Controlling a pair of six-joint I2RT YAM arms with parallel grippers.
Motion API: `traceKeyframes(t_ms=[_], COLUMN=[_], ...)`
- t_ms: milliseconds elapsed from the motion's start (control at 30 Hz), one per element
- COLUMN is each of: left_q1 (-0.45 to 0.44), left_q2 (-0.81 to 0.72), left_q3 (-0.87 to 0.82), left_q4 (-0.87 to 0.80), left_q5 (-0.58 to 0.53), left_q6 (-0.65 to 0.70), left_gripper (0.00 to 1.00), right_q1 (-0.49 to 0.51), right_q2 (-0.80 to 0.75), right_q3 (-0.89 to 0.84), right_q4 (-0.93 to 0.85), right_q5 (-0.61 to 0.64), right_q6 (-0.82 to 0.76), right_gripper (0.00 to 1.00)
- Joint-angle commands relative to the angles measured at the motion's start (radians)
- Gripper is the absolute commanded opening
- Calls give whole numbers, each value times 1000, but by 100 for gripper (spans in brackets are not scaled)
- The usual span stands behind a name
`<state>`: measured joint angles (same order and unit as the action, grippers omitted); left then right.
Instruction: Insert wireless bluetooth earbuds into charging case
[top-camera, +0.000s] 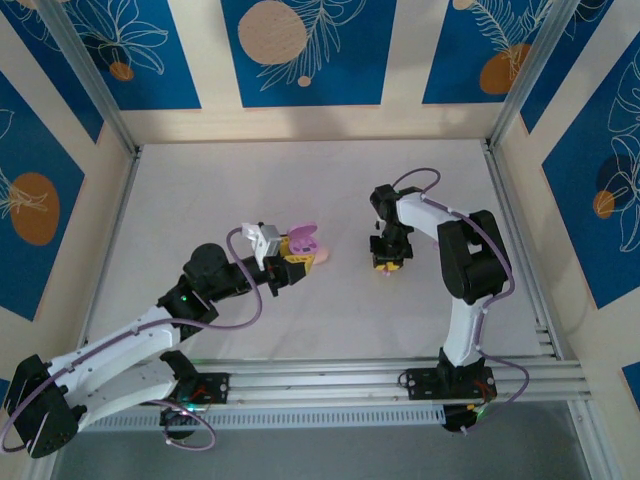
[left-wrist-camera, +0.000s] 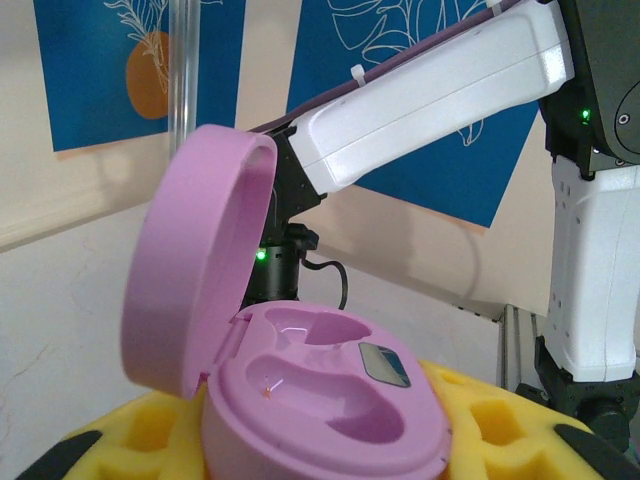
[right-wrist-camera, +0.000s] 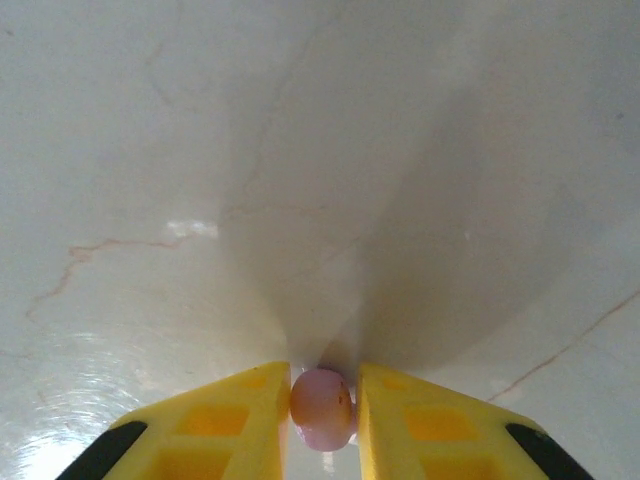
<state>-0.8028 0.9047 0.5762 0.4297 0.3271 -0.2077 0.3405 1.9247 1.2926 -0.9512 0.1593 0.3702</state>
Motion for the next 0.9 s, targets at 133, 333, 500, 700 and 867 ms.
traceKeyframes(t_ms=[133,333,500,700,867], left_q1=[-4,-4,-3,-4,-3], left_q2=[-1,2,-1,-3,3], left_q3=[-7,-8,-8,-6,-4], left_q4=[14,15,14,12,15], left_q5=[-10,-6,-5,-7,-5], left_q6=[4,1,1,0,0], left_gripper=[24,24,24,24,24], right_q1=[11,18,20,20,20], right_q2=[16,18,22,29,33], right_q3=[30,37,39,42,43], right_q4=[-46,-56,-63,-69,-72], right_q5=[18,8,16,19,22], right_q6=[-2,-7,-5,-6,-3], right_gripper=[25,27,27,26,24])
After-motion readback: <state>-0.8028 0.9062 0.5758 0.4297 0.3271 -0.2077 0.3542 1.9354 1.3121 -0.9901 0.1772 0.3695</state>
